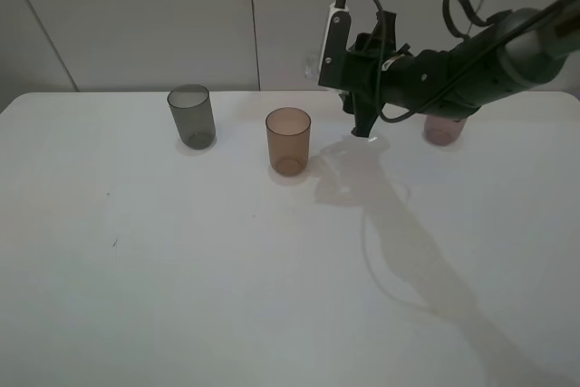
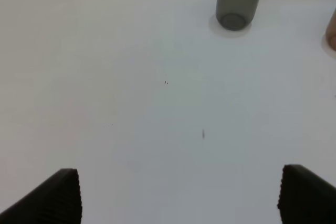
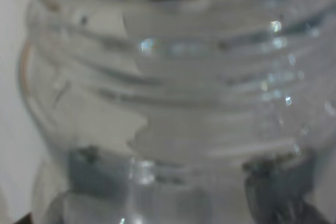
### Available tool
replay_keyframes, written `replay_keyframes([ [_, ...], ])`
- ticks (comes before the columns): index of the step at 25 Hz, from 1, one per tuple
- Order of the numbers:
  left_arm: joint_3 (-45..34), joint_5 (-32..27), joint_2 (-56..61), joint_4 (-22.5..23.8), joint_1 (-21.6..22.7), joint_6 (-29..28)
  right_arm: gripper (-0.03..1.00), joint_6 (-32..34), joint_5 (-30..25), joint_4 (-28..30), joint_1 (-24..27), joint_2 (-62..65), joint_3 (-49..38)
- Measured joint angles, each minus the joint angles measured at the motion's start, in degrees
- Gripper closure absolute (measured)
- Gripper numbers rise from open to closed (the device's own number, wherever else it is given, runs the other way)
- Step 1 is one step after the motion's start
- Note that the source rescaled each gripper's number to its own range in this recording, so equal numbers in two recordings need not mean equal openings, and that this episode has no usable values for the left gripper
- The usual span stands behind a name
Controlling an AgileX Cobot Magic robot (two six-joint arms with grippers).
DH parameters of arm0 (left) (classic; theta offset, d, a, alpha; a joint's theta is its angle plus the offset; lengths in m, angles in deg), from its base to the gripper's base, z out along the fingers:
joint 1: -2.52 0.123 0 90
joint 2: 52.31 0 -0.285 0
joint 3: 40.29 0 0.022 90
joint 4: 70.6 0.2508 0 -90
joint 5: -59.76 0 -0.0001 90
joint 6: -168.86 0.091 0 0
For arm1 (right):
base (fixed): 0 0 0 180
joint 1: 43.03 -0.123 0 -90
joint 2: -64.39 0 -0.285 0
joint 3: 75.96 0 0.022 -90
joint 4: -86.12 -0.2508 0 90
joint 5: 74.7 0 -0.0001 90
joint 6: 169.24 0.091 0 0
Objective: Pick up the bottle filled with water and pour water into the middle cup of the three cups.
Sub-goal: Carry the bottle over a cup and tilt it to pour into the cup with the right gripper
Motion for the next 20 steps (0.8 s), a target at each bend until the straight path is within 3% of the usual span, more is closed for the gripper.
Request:
replay_keyframes([
  [7,0.00,0.00,0.00,0.00,0.00,0.00,0.96,-6.72,0.70,0.46,-0.21,0.00,0.00],
  [20,0.00,0.00,0.00,0.00,0.00,0.00,0.96,-9.64,2.16,0.83,-2.46,-1.25,0.00],
])
